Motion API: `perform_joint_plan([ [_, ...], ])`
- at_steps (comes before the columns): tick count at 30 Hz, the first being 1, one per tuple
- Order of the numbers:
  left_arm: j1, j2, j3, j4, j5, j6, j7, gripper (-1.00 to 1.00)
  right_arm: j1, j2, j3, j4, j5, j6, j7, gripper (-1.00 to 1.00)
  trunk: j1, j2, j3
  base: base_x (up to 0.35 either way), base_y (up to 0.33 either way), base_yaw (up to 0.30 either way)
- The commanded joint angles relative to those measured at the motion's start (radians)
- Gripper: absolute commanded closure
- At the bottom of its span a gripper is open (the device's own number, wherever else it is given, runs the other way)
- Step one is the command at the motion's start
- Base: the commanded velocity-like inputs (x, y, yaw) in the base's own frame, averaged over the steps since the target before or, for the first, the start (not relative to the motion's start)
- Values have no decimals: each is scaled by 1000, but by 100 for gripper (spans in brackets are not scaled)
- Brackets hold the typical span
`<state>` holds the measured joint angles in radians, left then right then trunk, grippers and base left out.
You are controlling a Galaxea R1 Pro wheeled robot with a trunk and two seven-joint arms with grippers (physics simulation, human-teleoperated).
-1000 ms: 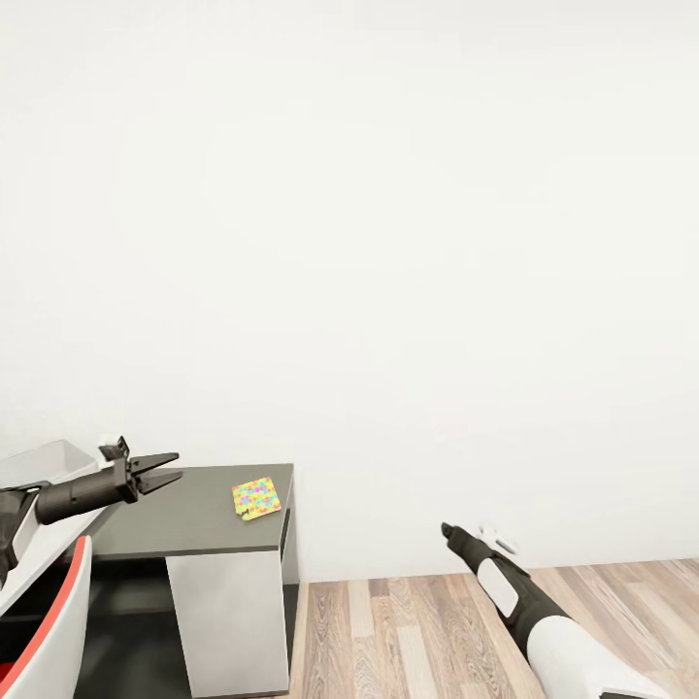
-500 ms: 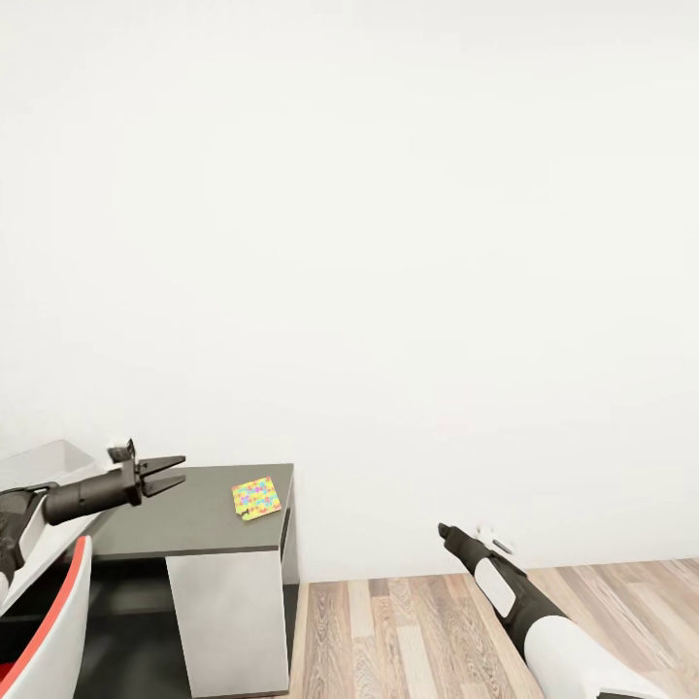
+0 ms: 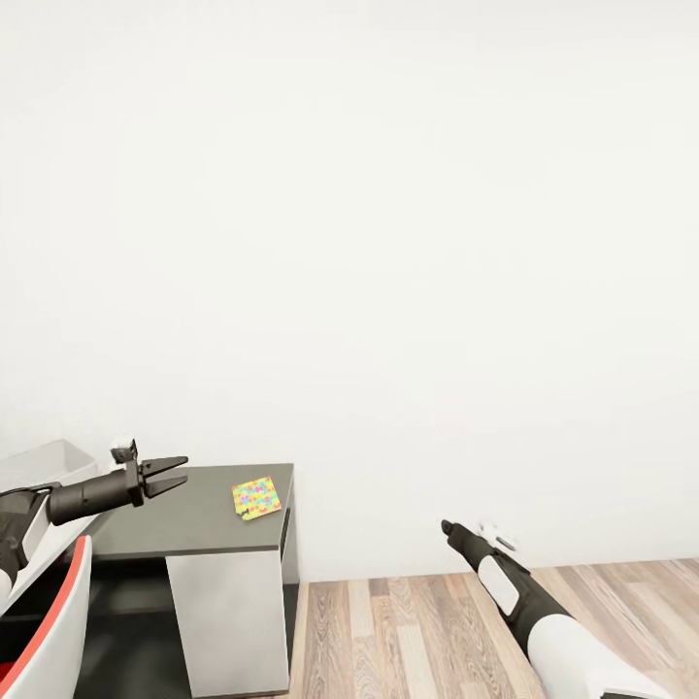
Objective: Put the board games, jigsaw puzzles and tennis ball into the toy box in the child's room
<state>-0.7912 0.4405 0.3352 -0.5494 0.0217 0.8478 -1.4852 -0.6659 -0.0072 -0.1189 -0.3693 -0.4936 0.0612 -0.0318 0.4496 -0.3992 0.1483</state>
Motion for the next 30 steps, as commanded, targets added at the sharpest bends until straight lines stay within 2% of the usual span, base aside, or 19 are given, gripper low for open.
perform_joint_plan([
  [1, 0, 0, 1, 0, 0, 10, -3, -100, 0, -1, -1, -4, -9, 7, -3, -100, 0, -1, -1, 0, 0, 0],
  [30, 0, 0, 2, 0, 0, 8, -3, -100, 0, -2, -1, -7, -9, 12, -2, -100, 0, -1, -45, 0, 0, 0],
])
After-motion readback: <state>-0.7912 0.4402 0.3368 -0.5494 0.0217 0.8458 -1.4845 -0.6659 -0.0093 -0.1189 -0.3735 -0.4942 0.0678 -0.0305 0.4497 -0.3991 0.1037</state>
